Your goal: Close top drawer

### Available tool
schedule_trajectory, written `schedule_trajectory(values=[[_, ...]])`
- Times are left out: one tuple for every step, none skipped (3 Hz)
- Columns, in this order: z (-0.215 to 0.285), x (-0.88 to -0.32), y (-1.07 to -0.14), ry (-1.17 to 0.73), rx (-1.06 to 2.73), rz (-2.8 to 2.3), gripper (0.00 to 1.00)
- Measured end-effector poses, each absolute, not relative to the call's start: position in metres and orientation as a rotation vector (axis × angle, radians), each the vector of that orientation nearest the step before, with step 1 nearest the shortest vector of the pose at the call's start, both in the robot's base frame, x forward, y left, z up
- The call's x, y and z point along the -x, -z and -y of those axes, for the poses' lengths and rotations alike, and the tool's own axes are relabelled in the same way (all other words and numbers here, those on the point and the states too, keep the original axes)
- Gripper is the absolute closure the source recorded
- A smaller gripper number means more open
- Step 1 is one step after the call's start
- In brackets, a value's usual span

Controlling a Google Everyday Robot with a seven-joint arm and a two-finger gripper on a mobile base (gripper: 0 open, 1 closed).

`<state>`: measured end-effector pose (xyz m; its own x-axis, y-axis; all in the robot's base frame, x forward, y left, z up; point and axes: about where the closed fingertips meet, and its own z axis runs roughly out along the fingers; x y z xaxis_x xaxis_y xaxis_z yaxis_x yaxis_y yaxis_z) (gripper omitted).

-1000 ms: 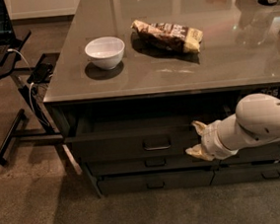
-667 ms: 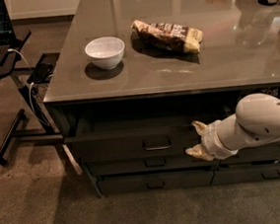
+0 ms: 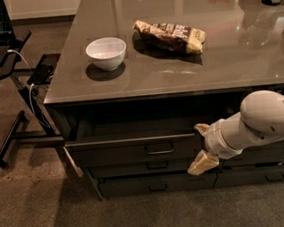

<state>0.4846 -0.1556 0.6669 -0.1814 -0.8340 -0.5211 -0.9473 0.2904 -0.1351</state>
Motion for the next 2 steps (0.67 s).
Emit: schedule_trajectory(values=[[0.1576,-0.4951,-0.6808,-0.349,1.574,-2.064,0.0],[0.1575,-0.495,-0.6808,-0.349,1.574,-2.064,0.0]])
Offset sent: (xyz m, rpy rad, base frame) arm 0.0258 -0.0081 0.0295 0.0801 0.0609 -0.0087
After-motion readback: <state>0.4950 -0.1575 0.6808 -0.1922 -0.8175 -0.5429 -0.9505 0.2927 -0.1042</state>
